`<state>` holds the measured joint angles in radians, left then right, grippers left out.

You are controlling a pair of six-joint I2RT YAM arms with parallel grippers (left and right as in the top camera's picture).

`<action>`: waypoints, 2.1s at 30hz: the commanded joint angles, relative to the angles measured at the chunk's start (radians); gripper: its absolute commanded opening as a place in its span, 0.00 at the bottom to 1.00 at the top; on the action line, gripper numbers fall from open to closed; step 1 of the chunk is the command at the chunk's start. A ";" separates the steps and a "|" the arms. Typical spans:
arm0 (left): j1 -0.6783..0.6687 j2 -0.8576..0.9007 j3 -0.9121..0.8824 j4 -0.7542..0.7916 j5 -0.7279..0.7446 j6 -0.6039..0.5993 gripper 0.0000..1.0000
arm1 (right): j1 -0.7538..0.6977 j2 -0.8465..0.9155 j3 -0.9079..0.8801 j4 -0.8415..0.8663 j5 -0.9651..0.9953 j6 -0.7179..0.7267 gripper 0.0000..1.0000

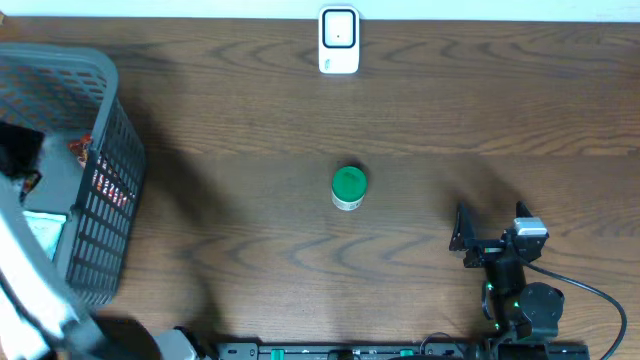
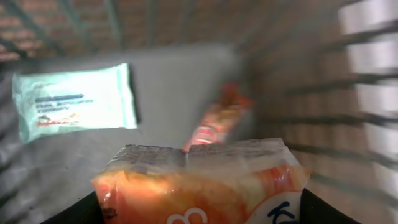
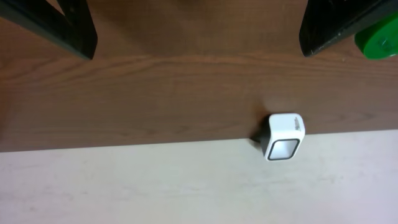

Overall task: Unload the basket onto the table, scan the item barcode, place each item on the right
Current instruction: 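Reach the left gripper into the basket and grasp the orange tissue pack, then carry the tissue pack to the scanner and place it left of the jar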

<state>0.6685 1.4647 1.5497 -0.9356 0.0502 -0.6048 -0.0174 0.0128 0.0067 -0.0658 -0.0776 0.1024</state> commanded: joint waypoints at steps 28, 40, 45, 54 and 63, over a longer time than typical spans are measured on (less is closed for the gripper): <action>-1.135 0.369 -0.073 -0.010 -0.088 0.002 0.70 | 0.004 -0.004 -0.001 -0.003 0.001 0.013 0.99; -1.220 0.594 -0.073 0.086 -0.060 -0.062 0.86 | 0.004 -0.004 -0.001 -0.003 0.001 0.013 0.99; -1.172 0.517 -0.045 0.071 -0.067 0.003 0.96 | 0.004 -0.004 -0.001 -0.003 0.001 0.013 0.99; -0.853 0.075 0.267 -0.091 -0.069 0.213 0.96 | 0.004 -0.004 -0.001 -0.003 0.001 0.013 0.99; -0.173 -0.190 0.323 -0.165 -0.080 0.212 0.96 | 0.004 -0.004 -0.001 -0.003 0.001 0.013 0.99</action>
<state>0.3046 1.2442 1.8915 -1.0405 -0.0212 -0.4133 -0.0174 0.0128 0.0067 -0.0658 -0.0772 0.1024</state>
